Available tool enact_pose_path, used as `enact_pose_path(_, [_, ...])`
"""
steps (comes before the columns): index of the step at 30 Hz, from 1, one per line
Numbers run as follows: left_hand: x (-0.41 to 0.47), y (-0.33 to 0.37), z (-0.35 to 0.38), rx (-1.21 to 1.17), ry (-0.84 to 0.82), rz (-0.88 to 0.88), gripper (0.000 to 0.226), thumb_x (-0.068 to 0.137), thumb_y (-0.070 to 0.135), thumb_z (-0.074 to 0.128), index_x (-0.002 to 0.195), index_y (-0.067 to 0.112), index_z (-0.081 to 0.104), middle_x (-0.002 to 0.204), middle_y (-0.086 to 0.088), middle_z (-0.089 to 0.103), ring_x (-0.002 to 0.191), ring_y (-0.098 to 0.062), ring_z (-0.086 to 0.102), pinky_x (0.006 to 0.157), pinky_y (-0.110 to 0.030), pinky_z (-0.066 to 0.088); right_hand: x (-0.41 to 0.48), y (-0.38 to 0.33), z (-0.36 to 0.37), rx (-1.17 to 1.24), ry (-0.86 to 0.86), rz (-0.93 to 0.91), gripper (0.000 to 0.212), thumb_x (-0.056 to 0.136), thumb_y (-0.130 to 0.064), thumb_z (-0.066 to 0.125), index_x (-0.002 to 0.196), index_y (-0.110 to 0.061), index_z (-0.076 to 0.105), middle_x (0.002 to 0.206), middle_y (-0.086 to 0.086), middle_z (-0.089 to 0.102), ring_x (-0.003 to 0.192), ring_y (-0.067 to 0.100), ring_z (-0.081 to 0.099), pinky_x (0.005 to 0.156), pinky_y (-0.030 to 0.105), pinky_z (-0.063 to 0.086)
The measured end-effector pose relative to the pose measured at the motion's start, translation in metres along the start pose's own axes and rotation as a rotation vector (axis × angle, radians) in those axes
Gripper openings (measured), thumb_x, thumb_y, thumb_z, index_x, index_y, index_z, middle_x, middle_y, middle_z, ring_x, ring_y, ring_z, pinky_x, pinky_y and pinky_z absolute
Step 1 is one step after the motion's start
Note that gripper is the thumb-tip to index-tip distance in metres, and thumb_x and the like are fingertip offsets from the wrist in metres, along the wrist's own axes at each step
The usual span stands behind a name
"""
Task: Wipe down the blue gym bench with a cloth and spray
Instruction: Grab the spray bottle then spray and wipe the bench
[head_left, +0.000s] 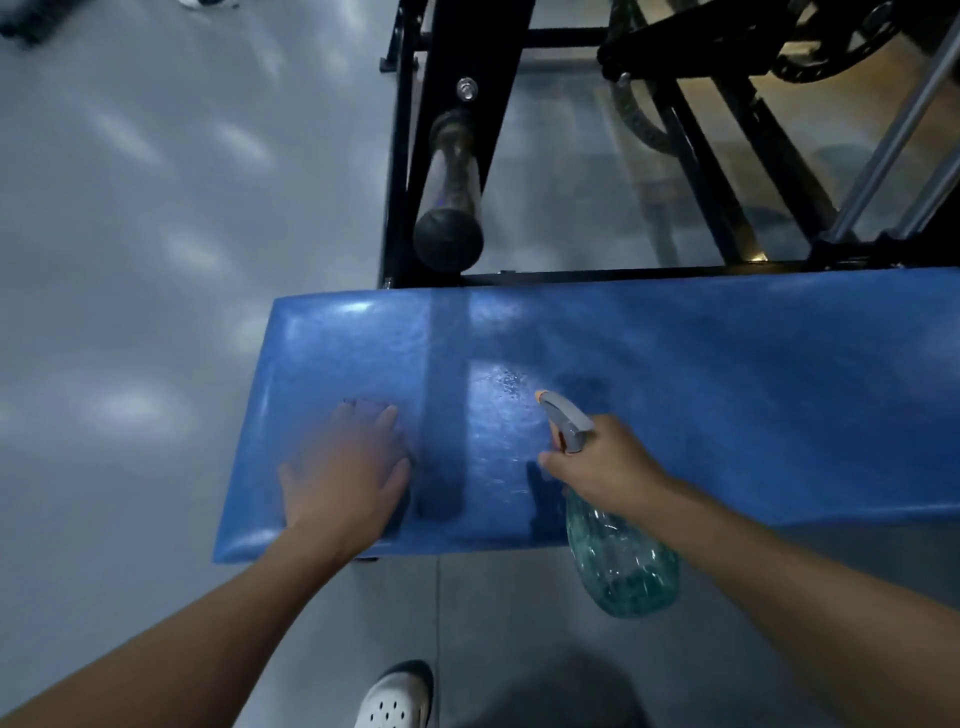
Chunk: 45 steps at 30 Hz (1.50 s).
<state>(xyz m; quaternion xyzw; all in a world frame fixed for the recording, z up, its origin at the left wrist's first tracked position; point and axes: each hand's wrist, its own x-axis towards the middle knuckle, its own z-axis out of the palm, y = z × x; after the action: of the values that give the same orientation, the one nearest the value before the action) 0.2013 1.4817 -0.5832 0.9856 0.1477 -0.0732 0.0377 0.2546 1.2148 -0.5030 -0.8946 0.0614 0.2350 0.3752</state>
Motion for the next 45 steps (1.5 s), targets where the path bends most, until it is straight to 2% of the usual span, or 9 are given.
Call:
enact_pose_path(4, [-0.005, -0.026, -0.003, 0.000, -0.024, -0.053, 0.062, 0.087, 0.072, 0.027, 0.144, 0.062, 0.003, 0.163, 0.007, 0.003, 0.139, -0.025, 0.021, 0.100, -0.051, 0.030, 0.003, -0.026, 0.024, 0.025, -0.121, -0.058, 0.022, 0.080, -0.017, 0.068, 0.068, -0.014, 0.049, 0.066, 0.005, 0.046, 0.065, 0.022, 0.051, 0.065, 0.035, 0.045])
enact_pose_path(8, [-0.008, -0.048, -0.007, -0.024, -0.044, -0.108, 0.061, 0.088, 0.071, 0.029, 0.143, 0.063, 0.002, 0.162, 0.009, 0.000, 0.140, -0.024, 0.018, 0.101, -0.055, 0.032, 0.007, -0.059, 0.056, -0.001, -0.177, -0.082, 0.019, 0.079, -0.023, 0.068, 0.076, -0.010, 0.053, 0.070, 0.004, 0.054, 0.079, 0.035, 0.065, 0.074, 0.039, 0.053])
enact_pose_path(13, [-0.013, -0.066, -0.006, -0.099, -0.033, -0.161, 0.063, 0.088, 0.067, 0.035, 0.143, 0.062, 0.004, 0.161, 0.010, 0.000, 0.137, -0.024, 0.020, 0.098, -0.049, 0.036, 0.013, -0.092, 0.089, -0.153, -0.130, -0.108, 0.020, 0.081, -0.035, 0.062, 0.078, -0.017, 0.053, 0.075, 0.001, 0.058, 0.075, 0.027, 0.057, 0.074, 0.036, 0.050])
enact_pose_path(15, [-0.014, -0.072, -0.007, -0.117, -0.012, -0.161, 0.063, 0.088, 0.065, 0.039, 0.144, 0.059, 0.010, 0.160, 0.009, 0.006, 0.129, -0.027, 0.029, 0.096, -0.046, 0.038, 0.014, -0.102, 0.097, -0.170, -0.159, -0.103, 0.016, 0.080, -0.035, 0.060, 0.090, -0.023, 0.057, 0.084, 0.003, 0.061, 0.082, 0.029, 0.060, 0.080, 0.039, 0.053])
enact_pose_path(19, [-0.015, -0.084, -0.016, -0.309, 0.034, -0.180, 0.061, 0.084, 0.053, 0.056, 0.141, 0.048, 0.035, 0.147, 0.002, 0.035, 0.110, -0.031, 0.047, 0.087, -0.044, 0.050, 0.014, -0.108, 0.098, -0.116, -0.175, -0.116, 0.016, 0.079, -0.026, 0.062, 0.077, -0.018, 0.049, 0.080, 0.003, 0.059, 0.083, 0.030, 0.060, 0.082, 0.043, 0.051])
enact_pose_path(26, [-0.025, -0.049, -0.040, -0.471, 0.026, -0.116, 0.061, 0.080, 0.043, 0.066, 0.137, 0.047, 0.045, 0.132, 0.005, 0.045, 0.110, -0.022, 0.054, 0.082, -0.040, 0.053, -0.003, -0.083, 0.051, 0.022, -0.111, -0.030, 0.016, 0.081, -0.020, 0.061, 0.074, -0.017, 0.048, 0.075, 0.004, 0.054, 0.072, 0.026, 0.054, 0.072, 0.038, 0.049])
enact_pose_path(36, [-0.038, 0.213, -0.126, -0.541, -0.038, 0.475, 0.064, 0.075, 0.037, 0.072, 0.135, 0.043, 0.049, 0.121, -0.001, 0.050, 0.102, -0.027, 0.058, 0.078, -0.040, 0.053, -0.104, 0.032, -0.152, 0.428, 0.336, 0.057, 0.014, 0.084, -0.012, 0.064, 0.091, -0.008, 0.053, 0.064, -0.004, 0.042, 0.048, 0.008, 0.035, 0.046, 0.017, 0.033])
enact_pose_path(40, [-0.080, 0.373, -0.181, -0.576, -0.082, 0.704, 0.067, 0.078, 0.039, 0.070, 0.141, 0.042, 0.045, 0.125, 0.001, 0.046, 0.107, -0.021, 0.055, 0.081, -0.031, 0.044, -0.178, 0.100, -0.269, 0.540, 0.592, 0.118, 0.015, 0.083, -0.007, 0.063, 0.092, -0.004, 0.051, 0.066, 0.000, 0.041, 0.058, 0.015, 0.035, 0.056, 0.025, 0.033])
enact_pose_path(45, [-0.183, 0.581, -0.251, -0.658, -0.130, 0.990, 0.065, 0.075, 0.043, 0.064, 0.136, 0.047, 0.041, 0.121, 0.009, 0.047, 0.108, -0.015, 0.057, 0.093, -0.040, 0.049, -0.303, 0.208, -0.419, 0.638, 0.890, 0.212, 0.016, 0.083, -0.010, 0.064, 0.092, -0.006, 0.052, 0.066, -0.003, 0.044, 0.056, 0.014, 0.038, 0.056, 0.025, 0.036])
